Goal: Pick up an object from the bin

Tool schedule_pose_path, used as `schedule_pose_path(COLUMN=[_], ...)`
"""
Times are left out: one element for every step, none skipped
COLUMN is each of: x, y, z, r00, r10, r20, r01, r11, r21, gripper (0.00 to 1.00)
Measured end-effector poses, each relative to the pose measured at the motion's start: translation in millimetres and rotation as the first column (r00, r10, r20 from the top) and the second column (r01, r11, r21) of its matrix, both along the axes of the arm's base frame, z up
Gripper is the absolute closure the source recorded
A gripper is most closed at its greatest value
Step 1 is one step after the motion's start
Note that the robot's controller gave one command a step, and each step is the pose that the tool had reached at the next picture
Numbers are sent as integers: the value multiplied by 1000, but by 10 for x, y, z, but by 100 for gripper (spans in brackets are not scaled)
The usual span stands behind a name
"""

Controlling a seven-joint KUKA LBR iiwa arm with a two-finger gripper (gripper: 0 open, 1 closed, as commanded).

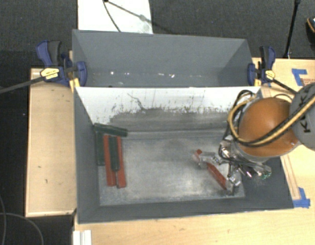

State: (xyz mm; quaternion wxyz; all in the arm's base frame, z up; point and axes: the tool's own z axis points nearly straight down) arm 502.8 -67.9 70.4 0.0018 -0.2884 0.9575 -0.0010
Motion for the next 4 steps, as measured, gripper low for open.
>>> schedule_pose_path(x=[604,912,612,621], y=[-409,-861,-426,-434], z=[26,526,-7,10], r00=[967,982,1000,1000], r10=[255,186,3,-3], r20=[0,5,-4,-2], r01=[-255,-186,-3,3], r11=[967,983,1000,1000], r21=[-1,-3,4,4], gripper=[0,0,0,100])
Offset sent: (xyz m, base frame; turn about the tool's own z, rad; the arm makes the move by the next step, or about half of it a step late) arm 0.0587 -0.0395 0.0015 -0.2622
